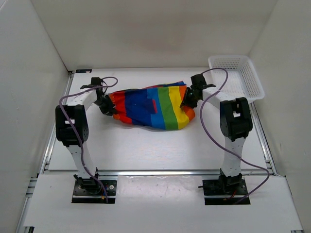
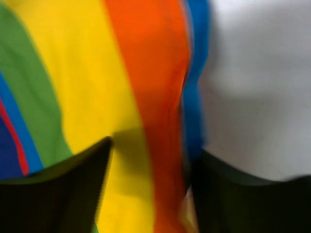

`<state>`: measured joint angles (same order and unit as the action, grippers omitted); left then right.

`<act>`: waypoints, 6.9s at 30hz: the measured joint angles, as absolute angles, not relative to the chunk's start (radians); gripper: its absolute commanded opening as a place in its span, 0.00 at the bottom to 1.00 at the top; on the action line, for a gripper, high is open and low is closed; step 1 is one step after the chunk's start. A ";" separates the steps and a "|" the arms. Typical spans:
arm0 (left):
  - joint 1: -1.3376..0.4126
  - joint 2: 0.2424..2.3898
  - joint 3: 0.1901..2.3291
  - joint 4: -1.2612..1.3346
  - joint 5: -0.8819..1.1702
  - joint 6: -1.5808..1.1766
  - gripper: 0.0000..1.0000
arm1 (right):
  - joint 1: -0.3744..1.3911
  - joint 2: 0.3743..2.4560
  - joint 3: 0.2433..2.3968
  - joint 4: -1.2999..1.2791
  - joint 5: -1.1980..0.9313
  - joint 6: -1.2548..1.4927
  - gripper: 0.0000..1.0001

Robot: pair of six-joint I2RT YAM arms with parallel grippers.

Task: Fold and stack the shorts
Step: Fold the shorts

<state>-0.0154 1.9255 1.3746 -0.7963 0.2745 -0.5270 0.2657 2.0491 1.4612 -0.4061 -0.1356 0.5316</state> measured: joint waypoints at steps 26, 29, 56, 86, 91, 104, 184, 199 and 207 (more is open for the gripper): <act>0.057 1.791 1.195 -1.026 0.276 -0.407 0.68 | 0.371 1.432 0.928 -0.542 -0.034 0.566 0.67; 0.062 1.792 1.208 -1.028 0.245 -0.412 0.87 | 0.382 1.429 0.912 -0.590 0.014 0.558 0.77; 0.034 1.985 1.567 -1.038 0.181 -0.376 0.10 | 0.302 2.064 1.541 -0.566 0.107 0.469 0.00; 0.042 2.159 1.852 -1.086 0.156 -0.373 1.00 | 0.260 2.273 2.020 -0.604 0.125 0.416 0.86; 0.060 1.987 1.661 -1.022 0.196 -0.399 1.00 | 0.265 2.106 1.908 -0.583 0.098 0.419 0.88; -0.009 1.874 1.263 -0.825 0.363 -0.585 0.94 | 0.282 1.712 1.642 -0.521 0.049 0.446 0.89; -0.119 1.811 1.850 -1.294 -0.236 -0.400 0.10 | 0.700 1.979 1.668 -0.544 -0.104 0.555 0.41; -0.344 1.864 2.017 -1.356 -0.351 -0.348 0.10 | 0.413 2.054 1.461 -0.487 -0.209 0.517 0.51; -0.511 1.986 2.153 -1.358 -0.411 -0.338 0.10 | 0.420 2.091 1.461 -0.462 -0.258 0.517 0.00</act>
